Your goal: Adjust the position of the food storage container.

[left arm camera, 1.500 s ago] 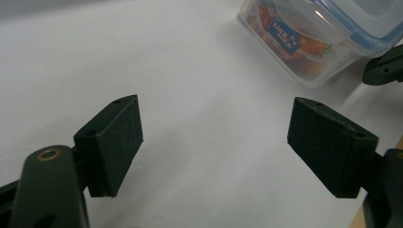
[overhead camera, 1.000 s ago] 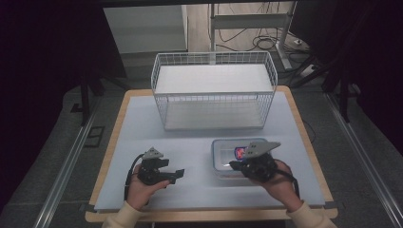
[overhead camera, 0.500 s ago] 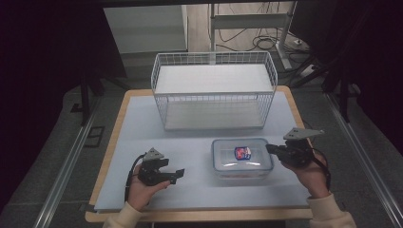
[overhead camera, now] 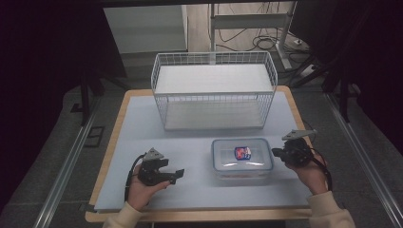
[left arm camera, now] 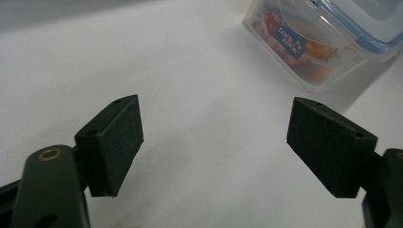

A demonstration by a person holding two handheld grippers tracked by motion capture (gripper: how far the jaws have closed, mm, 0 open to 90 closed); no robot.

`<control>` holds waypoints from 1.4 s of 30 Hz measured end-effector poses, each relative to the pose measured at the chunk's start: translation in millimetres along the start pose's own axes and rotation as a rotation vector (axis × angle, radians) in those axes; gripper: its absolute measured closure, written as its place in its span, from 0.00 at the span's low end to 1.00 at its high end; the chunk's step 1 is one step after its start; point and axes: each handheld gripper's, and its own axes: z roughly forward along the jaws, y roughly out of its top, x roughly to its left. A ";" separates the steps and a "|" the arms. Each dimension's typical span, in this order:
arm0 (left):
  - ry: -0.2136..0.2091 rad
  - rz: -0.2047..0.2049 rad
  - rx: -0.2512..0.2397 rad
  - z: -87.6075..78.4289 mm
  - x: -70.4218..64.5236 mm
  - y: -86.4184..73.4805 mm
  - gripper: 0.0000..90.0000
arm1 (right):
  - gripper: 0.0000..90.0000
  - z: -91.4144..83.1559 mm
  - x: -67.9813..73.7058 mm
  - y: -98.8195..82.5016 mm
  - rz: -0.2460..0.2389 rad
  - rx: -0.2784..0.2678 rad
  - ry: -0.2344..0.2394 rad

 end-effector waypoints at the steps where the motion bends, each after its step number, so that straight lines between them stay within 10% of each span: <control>1: 0.000 0.000 0.000 0.0 0.0 0.0 0.22 | 1.00 1.7 0.1 -0.5 0.000 0.009 -0.003; 24: 0.004 -0.003 0.006 2.1 1.6 -0.9 0.22 | 1.00 20.4 1.7 -1.0 0.000 0.065 -0.024; 42: 0.029 -0.041 -0.020 -5.0 13.4 0.1 0.22 | 1.00 43.0 45.0 17.7 -0.075 0.050 0.083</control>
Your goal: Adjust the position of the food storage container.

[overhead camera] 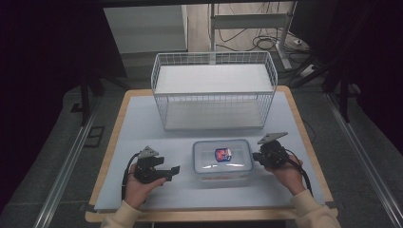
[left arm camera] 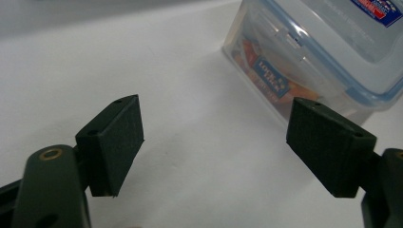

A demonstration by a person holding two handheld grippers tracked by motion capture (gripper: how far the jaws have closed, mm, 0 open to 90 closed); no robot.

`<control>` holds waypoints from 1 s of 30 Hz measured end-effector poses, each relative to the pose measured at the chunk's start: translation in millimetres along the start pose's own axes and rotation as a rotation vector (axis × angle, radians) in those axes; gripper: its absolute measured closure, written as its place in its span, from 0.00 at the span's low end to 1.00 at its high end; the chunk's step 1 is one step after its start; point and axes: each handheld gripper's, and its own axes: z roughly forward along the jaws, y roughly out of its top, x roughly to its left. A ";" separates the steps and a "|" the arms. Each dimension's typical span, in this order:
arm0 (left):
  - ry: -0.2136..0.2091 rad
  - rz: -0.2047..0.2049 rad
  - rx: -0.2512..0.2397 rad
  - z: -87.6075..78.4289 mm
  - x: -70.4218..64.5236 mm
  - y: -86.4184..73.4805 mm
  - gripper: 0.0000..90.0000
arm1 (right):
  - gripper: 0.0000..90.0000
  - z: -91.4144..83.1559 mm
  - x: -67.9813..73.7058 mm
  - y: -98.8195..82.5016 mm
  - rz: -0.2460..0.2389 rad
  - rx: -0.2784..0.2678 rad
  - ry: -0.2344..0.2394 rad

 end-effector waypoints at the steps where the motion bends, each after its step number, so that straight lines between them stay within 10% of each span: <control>1: 0.002 0.000 0.000 -0.1 0.4 0.0 0.22 | 1.00 1.2 2.5 0.7 0.005 -0.003 0.012; 7: 0.015 0.003 0.002 -0.1 2.1 -0.4 0.22 | 1.00 5.6 13.1 4.5 -0.014 -0.011 0.037; 30: 0.020 -0.011 -0.013 -3.3 4.8 0.2 0.22 | 0.94 -31.2 -20.6 -31.3 0.139 -0.160 0.095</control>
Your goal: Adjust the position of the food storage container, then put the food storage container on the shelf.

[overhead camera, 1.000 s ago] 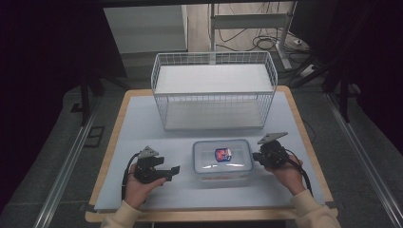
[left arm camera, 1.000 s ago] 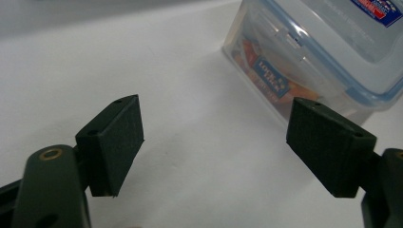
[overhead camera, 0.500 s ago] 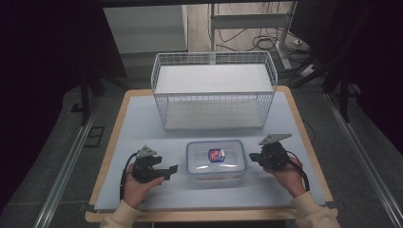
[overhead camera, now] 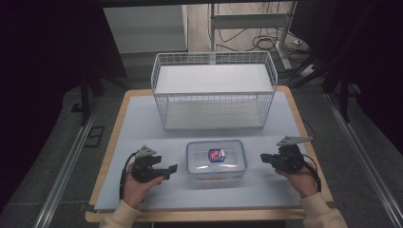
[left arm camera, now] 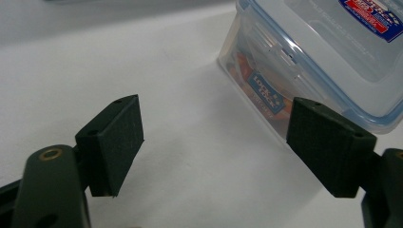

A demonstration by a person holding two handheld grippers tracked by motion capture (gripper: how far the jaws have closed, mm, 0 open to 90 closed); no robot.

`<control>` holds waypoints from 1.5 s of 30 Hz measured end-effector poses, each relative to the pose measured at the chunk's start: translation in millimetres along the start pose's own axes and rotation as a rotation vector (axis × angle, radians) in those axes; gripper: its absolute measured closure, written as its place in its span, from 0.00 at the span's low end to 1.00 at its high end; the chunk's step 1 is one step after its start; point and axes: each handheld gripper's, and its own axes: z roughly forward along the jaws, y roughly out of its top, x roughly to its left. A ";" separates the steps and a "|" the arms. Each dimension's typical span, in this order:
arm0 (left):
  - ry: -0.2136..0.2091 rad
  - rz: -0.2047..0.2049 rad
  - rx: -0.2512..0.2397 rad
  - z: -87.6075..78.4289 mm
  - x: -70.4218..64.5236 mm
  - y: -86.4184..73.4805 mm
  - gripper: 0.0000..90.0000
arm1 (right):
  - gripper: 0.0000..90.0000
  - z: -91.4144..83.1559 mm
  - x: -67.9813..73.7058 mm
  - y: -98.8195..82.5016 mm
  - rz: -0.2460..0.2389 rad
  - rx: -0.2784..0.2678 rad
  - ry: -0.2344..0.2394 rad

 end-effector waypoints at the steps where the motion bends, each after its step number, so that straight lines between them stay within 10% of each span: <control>1: -0.002 -0.003 -0.001 -0.3 -0.2 0.1 0.22 | 0.89 -0.6 -0.3 0.2 0.003 -0.003 0.005; 7: 0.013 -0.008 -0.026 -2.4 -3.1 3.3 0.20 | 0.45 -3.7 -2.2 2.1 0.040 -0.064 0.051; 15: -0.069 -0.064 -0.030 -3.0 -6.0 9.3 0.16 | 0.31 -4.2 -1.9 6.0 0.088 -0.067 0.136; 30: -0.150 -0.148 -0.038 23.2 -19.6 54.2 0.15 | 0.24 -5.9 -4.7 8.5 0.107 -0.101 0.100; 45: -0.250 -0.193 0.088 46.6 -20.5 36.9 0.15 | 0.23 -1.6 0.2 8.1 0.061 -0.073 0.085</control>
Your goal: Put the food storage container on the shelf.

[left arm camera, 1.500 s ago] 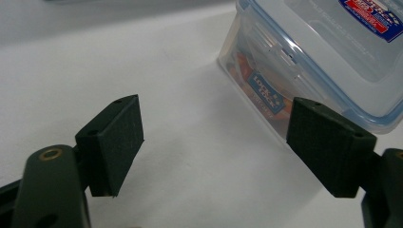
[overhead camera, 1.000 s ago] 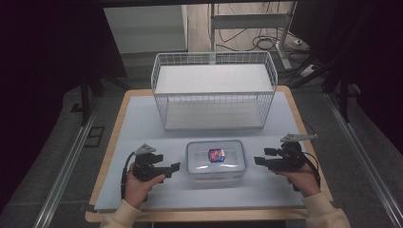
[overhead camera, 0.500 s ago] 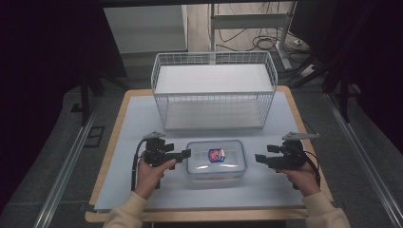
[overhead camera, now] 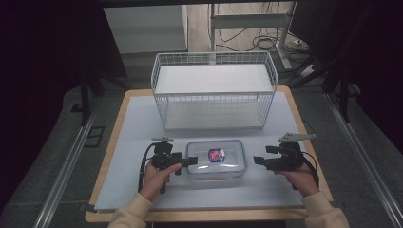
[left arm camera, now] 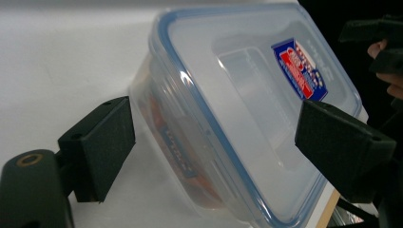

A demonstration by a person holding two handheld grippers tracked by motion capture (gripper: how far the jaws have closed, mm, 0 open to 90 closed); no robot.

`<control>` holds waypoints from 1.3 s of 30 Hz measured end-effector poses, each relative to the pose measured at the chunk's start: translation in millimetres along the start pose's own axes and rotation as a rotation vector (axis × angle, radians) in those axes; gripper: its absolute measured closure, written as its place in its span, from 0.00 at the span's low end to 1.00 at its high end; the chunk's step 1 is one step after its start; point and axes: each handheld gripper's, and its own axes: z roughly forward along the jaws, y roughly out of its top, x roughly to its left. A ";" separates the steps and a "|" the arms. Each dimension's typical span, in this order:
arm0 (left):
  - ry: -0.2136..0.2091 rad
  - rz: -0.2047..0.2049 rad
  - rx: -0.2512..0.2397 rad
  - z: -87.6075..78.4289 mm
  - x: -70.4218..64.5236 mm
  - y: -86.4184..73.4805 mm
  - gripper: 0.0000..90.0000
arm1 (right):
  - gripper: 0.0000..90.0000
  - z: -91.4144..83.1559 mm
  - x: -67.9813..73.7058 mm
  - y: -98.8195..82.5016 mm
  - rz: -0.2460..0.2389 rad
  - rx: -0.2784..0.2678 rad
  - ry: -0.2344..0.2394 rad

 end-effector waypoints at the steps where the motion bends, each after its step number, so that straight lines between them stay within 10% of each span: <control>1: -0.008 -0.003 0.009 1.7 -0.2 -0.8 0.15 | 0.23 0.5 -0.2 -0.1 -0.007 0.004 -0.005; 18: -0.072 -0.059 0.021 6.1 1.9 -3.2 0.25 | 0.23 3.7 0.7 -0.3 -0.012 0.013 -0.011; 39: -0.081 -0.066 0.006 4.6 4.2 -3.9 0.29 | 0.25 46.0 4.9 15.8 0.149 0.071 0.169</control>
